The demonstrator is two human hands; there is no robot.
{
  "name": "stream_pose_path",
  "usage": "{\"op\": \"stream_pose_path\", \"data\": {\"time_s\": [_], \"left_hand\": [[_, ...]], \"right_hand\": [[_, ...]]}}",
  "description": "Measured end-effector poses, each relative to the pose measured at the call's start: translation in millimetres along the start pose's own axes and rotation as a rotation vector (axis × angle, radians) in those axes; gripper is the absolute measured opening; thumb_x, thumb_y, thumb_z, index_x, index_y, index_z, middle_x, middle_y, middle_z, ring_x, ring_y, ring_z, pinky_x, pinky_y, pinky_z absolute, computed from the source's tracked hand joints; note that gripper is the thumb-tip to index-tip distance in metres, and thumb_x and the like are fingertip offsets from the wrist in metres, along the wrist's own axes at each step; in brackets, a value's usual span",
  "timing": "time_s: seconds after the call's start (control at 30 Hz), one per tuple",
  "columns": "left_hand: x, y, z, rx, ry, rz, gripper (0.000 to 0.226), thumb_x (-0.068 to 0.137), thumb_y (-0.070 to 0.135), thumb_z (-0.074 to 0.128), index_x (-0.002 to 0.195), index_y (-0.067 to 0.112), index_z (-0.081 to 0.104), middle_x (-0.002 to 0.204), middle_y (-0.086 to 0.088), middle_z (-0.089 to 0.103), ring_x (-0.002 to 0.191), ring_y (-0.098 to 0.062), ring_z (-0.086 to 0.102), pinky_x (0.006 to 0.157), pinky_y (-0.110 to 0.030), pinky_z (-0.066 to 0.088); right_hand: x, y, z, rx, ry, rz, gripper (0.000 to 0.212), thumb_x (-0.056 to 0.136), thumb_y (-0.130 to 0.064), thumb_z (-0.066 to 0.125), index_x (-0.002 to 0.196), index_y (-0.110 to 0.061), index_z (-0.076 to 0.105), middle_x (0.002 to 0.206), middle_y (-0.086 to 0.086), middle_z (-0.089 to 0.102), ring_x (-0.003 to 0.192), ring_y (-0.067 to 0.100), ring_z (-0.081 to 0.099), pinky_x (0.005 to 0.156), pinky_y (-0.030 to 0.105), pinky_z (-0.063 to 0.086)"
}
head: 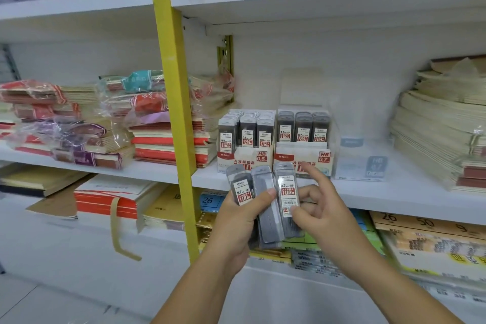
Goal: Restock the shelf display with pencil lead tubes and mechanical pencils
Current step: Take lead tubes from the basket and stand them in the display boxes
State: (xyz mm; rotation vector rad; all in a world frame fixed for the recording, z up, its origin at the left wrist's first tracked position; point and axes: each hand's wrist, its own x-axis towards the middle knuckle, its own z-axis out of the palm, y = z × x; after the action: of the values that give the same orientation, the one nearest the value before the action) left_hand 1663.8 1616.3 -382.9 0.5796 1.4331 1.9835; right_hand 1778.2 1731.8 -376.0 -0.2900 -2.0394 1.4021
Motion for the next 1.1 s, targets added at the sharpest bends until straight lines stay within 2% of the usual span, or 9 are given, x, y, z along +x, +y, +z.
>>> {"op": "stream_pose_path", "data": {"time_s": [0.13,0.27,0.43,0.5,0.67,0.83,0.93,1.0,1.1], "left_hand": [[12.2,5.7,-5.8,-0.030,0.053,0.042,0.049,0.065,0.037,0.088,0.111,0.033,0.071,0.101,0.002,0.077,0.093,-0.029,0.073,0.060,-0.043,0.061],[30.4,16.4,-11.1,-0.067,0.090,0.111,0.077,0.041,0.052,0.086,0.114,0.033,0.069,0.107,-0.002,0.075,0.099,-0.031,0.070,0.068,-0.051,0.063],[48.1,20.1,-15.8,-0.078,0.092,0.181,0.029,0.077,0.035,0.083,0.101,0.045,0.070,0.097,0.010,0.078,0.088,-0.016,0.075,0.062,-0.037,0.062],[53.0,19.3,-17.2,-0.079,0.087,0.182,0.026,0.081,0.033,0.081,0.102,0.044,0.070,0.096,0.010,0.078,0.086,-0.015,0.076,0.061,-0.038,0.062],[59.1,17.0,-18.8,-0.097,0.071,0.191,0.027,0.081,0.033,0.082,0.101,0.046,0.070,0.100,0.008,0.078,0.087,-0.012,0.075,0.068,-0.041,0.063],[57.8,13.8,-17.4,-0.098,0.054,0.160,0.030,0.072,0.037,0.086,0.098,0.043,0.073,0.098,0.008,0.078,0.086,-0.014,0.075,0.068,-0.044,0.064],[52.9,12.9,-15.0,-0.088,0.048,0.127,0.049,0.059,0.045,0.086,0.105,0.038,0.072,0.100,0.007,0.078,0.091,-0.022,0.075,0.066,-0.045,0.063],[49.4,12.2,-13.2,-0.078,0.038,0.110,0.060,0.053,0.048,0.086,0.110,0.035,0.071,0.103,0.004,0.078,0.098,-0.027,0.073,0.069,-0.050,0.063],[42.8,11.1,-9.1,-0.063,0.020,0.096,0.058,0.058,0.043,0.085,0.112,0.028,0.071,0.104,-0.003,0.078,0.099,-0.033,0.072,0.075,-0.054,0.062]], "right_hand": [[25.8,-19.1,-12.1,-0.064,-0.023,-0.069,0.091,0.084,-0.004,0.070,0.133,-0.067,0.025,0.111,-0.030,0.065,0.098,0.004,0.069,0.070,0.019,0.057],[74.6,-58.3,-41.0,-0.209,0.200,-0.286,0.077,0.081,-0.004,0.073,0.111,-0.063,0.033,0.098,-0.016,0.072,0.088,0.007,0.069,0.069,0.024,0.057],[124.7,-69.1,-41.5,-0.534,0.229,-0.365,0.060,0.085,-0.011,0.071,0.102,-0.056,0.036,0.092,-0.018,0.062,0.074,0.000,0.066,0.056,0.013,0.052],[134.5,-61.8,-36.7,-0.697,0.172,-0.332,0.053,0.086,-0.015,0.071,0.103,-0.051,0.037,0.088,-0.023,0.058,0.071,-0.002,0.064,0.056,0.013,0.050],[147.1,-48.4,-35.4,-0.836,0.075,-0.211,0.038,0.087,-0.023,0.070,0.098,-0.050,0.047,0.077,-0.010,0.068,0.069,0.002,0.065,0.060,0.027,0.050],[150.4,-48.4,-33.5,-1.110,0.174,-0.259,0.040,0.092,-0.029,0.062,0.131,-0.038,0.056,0.090,-0.011,0.047,0.091,0.013,0.049,0.075,0.030,0.040],[123.7,-45.2,-27.5,-0.981,0.250,-0.350,0.043,0.094,-0.027,0.058,0.136,-0.032,0.052,0.097,-0.012,0.046,0.095,0.008,0.045,0.085,0.025,0.040],[92.0,-37.7,-19.8,-0.703,0.234,-0.410,0.028,0.092,-0.027,0.060,0.119,-0.036,0.062,0.088,-0.020,0.055,0.082,0.001,0.051,0.076,0.012,0.043],[49.8,-23.4,-1.7,-0.324,0.060,-0.255,0.021,0.082,-0.036,0.069,0.099,-0.047,0.062,0.090,-0.020,0.060,0.076,0.001,0.058,0.067,0.011,0.047]]}}
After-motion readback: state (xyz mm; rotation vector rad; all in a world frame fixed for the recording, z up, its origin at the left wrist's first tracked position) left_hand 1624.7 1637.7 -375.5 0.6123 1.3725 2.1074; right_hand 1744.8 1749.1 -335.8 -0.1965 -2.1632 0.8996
